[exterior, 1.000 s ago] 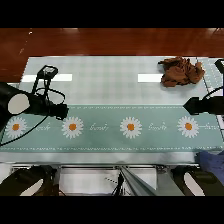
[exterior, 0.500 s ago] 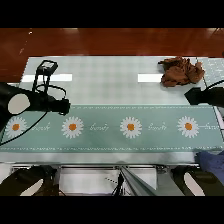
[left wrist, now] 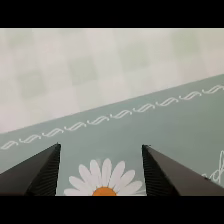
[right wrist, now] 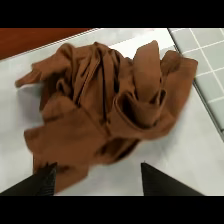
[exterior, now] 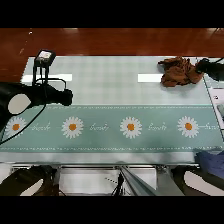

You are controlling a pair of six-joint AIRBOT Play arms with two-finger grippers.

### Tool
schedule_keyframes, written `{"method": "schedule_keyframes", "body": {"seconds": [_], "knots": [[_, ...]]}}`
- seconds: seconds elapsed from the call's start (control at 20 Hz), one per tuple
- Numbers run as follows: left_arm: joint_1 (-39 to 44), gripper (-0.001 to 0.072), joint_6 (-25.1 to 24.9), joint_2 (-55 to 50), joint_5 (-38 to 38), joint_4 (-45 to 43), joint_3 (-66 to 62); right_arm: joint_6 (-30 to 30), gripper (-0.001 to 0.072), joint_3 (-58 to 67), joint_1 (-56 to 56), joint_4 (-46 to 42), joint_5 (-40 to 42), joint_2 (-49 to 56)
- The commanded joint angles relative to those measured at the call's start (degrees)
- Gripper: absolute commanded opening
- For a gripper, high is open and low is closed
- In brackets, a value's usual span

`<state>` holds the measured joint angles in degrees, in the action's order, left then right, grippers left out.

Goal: Fold the shirts.

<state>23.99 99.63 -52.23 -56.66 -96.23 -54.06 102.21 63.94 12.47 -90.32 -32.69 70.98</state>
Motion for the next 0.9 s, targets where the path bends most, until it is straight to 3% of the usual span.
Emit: {"method": "schedule_keyframes", "body": {"seconds": [0.0, 0.2, 0.5, 0.6, 0.8, 0.85], "knots": [[-0.04, 0.0606, 0.09, 0.0, 2.12, -0.07, -0.04, 1.97, 0.06, 9.2, 1.18, 3.98, 2.29, 13.97], [-0.04, 0.0606, 0.09, 0.0, 2.1, -0.04, -0.04, 4.02, 0.06, 15.76, 1.16, 4.83, 2.27, 24.13], [-0.04, 0.0606, 0.11, 0.0, 2.12, -0.02, -0.04, 4.68, 0.06, 16.09, 0.87, 6.38, 1.79, 31.17], [-0.04, 0.0606, 0.11, 0.0, 2.12, -0.02, -0.04, 4.66, 0.0568, 16.09, 0.85, 9.27, 1.64, 33.0], [-0.04, 0.0606, 0.11, 0.02, 2.12, 0.0, -0.04, 1.95, 0.0055, 16.11, -0.39, 11.47, 1.2, 33.46], [-0.04, 0.0606, 0.11, 0.02, 2.12, 0.0, -0.07, 0.98, 0.0026, 16.11, -0.55, 12.13, 1.2, 32.72]]}}
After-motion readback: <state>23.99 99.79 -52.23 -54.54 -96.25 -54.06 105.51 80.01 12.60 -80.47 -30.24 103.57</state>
